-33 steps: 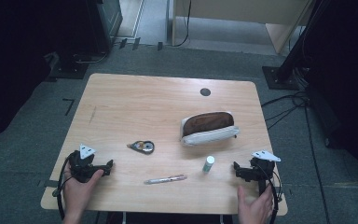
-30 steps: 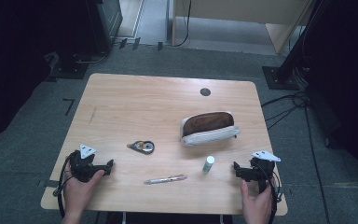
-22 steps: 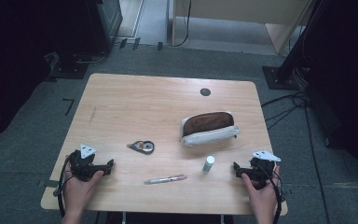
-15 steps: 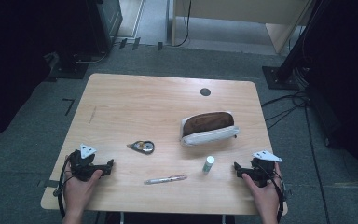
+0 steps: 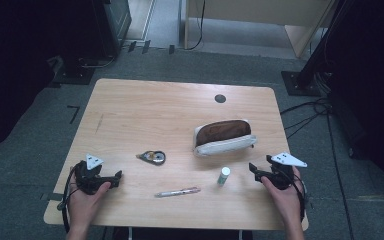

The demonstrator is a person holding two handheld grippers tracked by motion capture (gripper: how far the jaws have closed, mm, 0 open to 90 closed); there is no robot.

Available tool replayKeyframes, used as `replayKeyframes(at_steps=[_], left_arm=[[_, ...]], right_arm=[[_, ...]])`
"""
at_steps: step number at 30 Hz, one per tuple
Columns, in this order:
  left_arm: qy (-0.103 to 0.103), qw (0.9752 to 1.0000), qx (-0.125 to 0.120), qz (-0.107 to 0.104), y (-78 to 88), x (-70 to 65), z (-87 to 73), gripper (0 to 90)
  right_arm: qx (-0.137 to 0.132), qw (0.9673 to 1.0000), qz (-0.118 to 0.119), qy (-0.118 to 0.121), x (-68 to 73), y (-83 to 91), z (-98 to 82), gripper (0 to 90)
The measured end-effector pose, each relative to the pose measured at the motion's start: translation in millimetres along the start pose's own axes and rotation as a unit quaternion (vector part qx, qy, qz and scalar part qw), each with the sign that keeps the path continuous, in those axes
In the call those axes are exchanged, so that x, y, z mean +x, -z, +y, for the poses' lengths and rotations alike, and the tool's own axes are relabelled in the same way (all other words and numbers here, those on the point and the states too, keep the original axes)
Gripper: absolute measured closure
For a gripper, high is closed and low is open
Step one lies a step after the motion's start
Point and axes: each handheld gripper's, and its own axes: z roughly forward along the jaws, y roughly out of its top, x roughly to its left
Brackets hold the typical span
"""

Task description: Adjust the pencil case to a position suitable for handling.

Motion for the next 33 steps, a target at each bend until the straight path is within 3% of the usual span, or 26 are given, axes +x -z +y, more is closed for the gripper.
replayKeyframes(at_steps=[4,11,13,18,30,33], left_arm=[[0.000,1.0000,0.000,0.000,0.0,0.0,0.0,0.0],[0.000,1.0000,0.000,0.000,-0.1,0.0,0.0,0.0],[0.000,1.0000,0.000,0.000,-0.1,0.0,0.0,0.0],[-0.001,1.0000,0.000,-0.002,-0.3,0.1,0.3,0.0],[-0.003,1.0000,-0.002,-0.004,-1.0,0.5,0.7,0.0],[-0.003,1.0000,-0.002,-0.004,-0.9,0.5,0.7,0.0]], right_arm=[[-0.009,0.9998,0.019,0.007,-3.6,-2.4,9.0,18.2],[-0.020,0.9988,0.029,0.034,-9.6,-8.5,24.7,14.1],[-0.009,0.9981,0.049,0.037,-10.8,-12.0,32.0,14.2],[-0.010,0.9977,0.049,0.046,-11.4,-16.0,40.3,14.1],[-0.016,0.9952,0.074,0.061,-14.1,-28.0,51.5,13.7],[-0.013,0.9941,0.075,0.077,-15.4,-30.9,55.3,13.7]])
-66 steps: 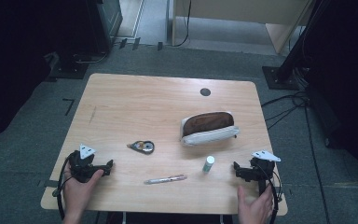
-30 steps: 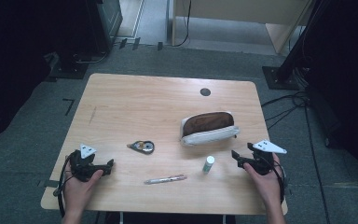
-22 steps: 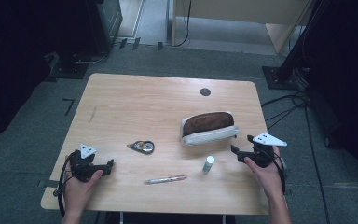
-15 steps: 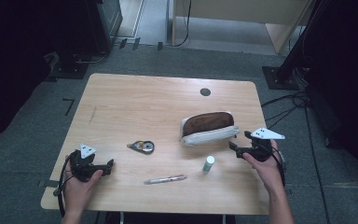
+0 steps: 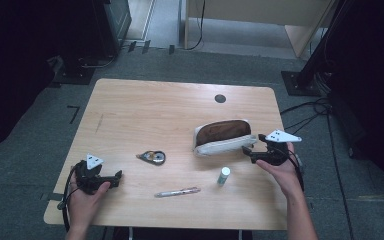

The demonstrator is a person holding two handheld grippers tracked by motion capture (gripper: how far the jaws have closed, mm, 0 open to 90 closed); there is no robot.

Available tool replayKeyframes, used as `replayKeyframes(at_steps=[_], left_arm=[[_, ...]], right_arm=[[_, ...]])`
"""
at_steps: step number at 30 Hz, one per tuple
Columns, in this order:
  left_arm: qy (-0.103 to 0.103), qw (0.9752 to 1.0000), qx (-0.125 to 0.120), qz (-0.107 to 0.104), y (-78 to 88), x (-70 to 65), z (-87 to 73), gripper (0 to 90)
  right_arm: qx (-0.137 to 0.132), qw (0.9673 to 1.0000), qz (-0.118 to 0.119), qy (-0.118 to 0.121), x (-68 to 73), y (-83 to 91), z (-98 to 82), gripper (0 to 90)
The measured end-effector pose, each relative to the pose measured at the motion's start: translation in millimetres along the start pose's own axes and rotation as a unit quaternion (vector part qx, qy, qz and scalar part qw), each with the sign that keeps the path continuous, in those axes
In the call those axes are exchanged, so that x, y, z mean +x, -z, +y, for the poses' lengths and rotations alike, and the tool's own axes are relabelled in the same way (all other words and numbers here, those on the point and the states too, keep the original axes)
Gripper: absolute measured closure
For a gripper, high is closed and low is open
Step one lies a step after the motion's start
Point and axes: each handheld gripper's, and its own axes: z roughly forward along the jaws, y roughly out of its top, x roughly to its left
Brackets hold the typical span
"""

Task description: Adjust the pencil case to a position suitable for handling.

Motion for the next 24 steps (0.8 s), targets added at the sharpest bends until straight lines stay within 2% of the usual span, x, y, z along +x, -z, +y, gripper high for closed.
replayKeyframes(at_steps=[1,6,11,14,17,21,24], left_arm=[[0.000,1.0000,0.000,0.000,0.0,0.0,0.0,0.0],[0.000,1.0000,0.000,0.000,-0.1,0.0,0.0,0.0],[0.000,1.0000,0.000,0.000,-0.1,0.0,0.1,0.0],[0.001,1.0000,-0.001,0.000,-0.1,-0.1,0.0,0.0],[0.000,1.0000,0.000,0.000,0.0,0.0,0.1,0.0],[0.000,1.0000,0.000,0.000,-0.1,0.0,0.1,0.0],[0.000,1.0000,0.000,0.000,-0.1,0.0,0.1,0.0]], right_arm=[[0.005,0.9999,0.004,0.010,-0.8,-1.8,2.0,13.8],[0.007,0.9994,0.020,0.028,0.2,-6.8,6.4,13.3],[0.006,0.9989,0.022,0.041,1.2,-9.9,8.5,13.6],[0.019,0.9976,0.019,0.064,3.5,-10.8,8.4,18.2],[0.019,0.9959,0.024,0.085,5.5,-9.5,8.8,29.1],[0.017,0.9941,0.033,0.102,8.0,-7.5,8.4,46.7],[0.019,0.9910,0.043,0.126,11.8,-7.8,8.9,61.3]])
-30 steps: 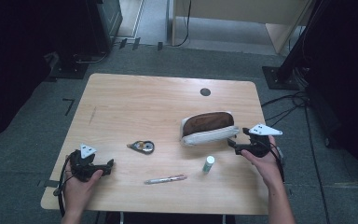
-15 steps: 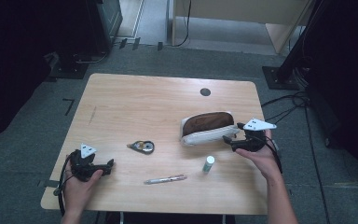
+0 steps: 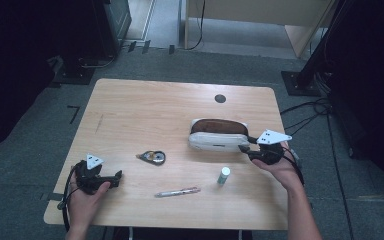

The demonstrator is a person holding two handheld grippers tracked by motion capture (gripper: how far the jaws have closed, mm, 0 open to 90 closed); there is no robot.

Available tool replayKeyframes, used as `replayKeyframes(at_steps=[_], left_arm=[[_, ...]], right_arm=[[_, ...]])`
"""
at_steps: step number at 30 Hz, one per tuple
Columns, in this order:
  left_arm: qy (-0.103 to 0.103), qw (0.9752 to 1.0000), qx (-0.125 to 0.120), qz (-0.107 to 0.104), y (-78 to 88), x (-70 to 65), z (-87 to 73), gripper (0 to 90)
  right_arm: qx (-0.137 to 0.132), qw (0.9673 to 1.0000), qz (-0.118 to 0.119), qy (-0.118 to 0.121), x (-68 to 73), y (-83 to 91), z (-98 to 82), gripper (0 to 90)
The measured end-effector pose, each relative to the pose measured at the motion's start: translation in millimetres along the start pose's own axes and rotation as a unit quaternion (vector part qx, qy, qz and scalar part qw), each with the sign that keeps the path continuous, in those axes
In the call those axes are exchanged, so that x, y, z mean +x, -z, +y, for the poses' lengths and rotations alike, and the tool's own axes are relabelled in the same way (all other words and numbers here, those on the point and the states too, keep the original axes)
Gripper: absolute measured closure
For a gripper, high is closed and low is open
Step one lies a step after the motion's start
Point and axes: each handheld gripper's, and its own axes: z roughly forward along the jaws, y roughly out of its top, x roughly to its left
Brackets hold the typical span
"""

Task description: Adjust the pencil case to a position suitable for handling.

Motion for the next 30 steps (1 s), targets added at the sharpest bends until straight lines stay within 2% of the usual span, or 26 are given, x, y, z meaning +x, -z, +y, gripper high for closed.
replayKeyframes(at_steps=[4,6,9,11,14,18,26,30], left_arm=[[0.000,1.0000,0.000,0.000,0.0,0.0,0.0,0.0],[0.000,1.0000,0.000,0.000,0.0,0.0,0.0,0.0],[0.000,1.0000,0.000,0.000,0.0,0.0,0.0,0.0],[0.000,1.0000,0.000,0.000,0.0,0.0,0.0,0.0],[0.000,1.0000,0.000,0.000,0.0,0.0,0.0,0.0],[0.000,1.0000,0.000,0.000,0.0,0.0,0.0,0.0],[0.000,1.0000,0.000,0.000,0.0,0.0,0.0,0.0],[0.000,1.0000,0.000,0.000,0.0,0.1,0.0,0.0]], right_arm=[[0.008,0.9993,0.010,0.034,7.6,-2.2,4.2,77.5],[0.013,0.9988,0.019,0.043,10.3,-3.8,7.8,81.0],[0.009,0.9988,-0.006,0.047,14.2,-4.4,14.3,82.3],[-0.006,0.9989,-0.023,0.040,16.7,-2.0,23.3,82.8],[-0.004,0.9990,-0.026,0.037,21.1,-2.6,30.3,82.8],[-0.004,0.9989,-0.028,0.037,33.7,-7.7,45.0,82.8],[0.011,0.9968,-0.078,0.017,67.6,-19.6,82.0,82.8],[0.019,0.9960,-0.088,0.000,75.9,-28.8,93.1,82.7]])
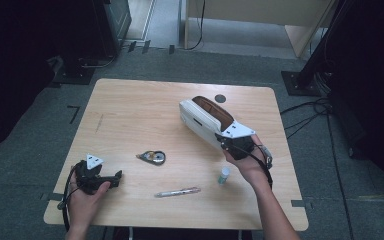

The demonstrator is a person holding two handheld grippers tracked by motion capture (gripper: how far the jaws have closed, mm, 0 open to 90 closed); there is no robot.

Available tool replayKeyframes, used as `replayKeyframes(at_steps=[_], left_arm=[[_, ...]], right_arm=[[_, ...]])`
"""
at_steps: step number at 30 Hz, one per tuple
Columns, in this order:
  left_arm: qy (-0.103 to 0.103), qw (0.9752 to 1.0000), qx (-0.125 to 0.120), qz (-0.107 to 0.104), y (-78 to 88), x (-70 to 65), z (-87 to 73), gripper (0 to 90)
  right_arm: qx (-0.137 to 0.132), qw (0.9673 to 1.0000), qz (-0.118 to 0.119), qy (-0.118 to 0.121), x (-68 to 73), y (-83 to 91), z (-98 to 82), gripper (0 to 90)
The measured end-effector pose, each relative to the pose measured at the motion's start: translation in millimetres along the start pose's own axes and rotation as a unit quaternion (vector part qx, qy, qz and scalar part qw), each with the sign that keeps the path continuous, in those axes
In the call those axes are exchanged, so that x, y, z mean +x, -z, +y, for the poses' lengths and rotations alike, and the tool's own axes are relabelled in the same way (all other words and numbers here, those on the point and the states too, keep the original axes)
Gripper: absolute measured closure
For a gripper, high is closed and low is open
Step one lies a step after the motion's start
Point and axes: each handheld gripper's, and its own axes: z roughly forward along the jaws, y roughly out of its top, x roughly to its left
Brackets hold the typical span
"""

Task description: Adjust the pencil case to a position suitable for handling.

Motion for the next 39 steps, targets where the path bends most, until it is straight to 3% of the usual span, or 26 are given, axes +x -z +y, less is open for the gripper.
replayKeyframes(at_steps=[12,15,20,27,39], left_arm=[[0.000,1.0000,0.000,0.000,0.0,0.0,0.0,0.0],[0.000,1.0000,0.000,0.000,0.0,-0.1,0.0,0.0],[0.001,1.0000,0.000,0.000,0.0,-0.1,0.0,0.0],[0.000,1.0000,0.000,0.000,0.1,0.0,0.0,0.0],[0.000,1.0000,0.000,0.000,0.0,0.0,0.0,0.0]], right_arm=[[0.032,0.9989,0.001,-0.035,34.9,-27.9,19.0,82.3],[0.043,0.9976,0.016,-0.051,45.3,-30.7,21.8,82.0],[0.055,0.9963,0.031,-0.058,53.7,-32.0,23.6,81.3],[0.076,0.9930,0.053,-0.074,53.7,-34.9,20.4,76.8],[0.082,0.9928,0.070,-0.053,52.5,-34.6,22.6,67.0]])
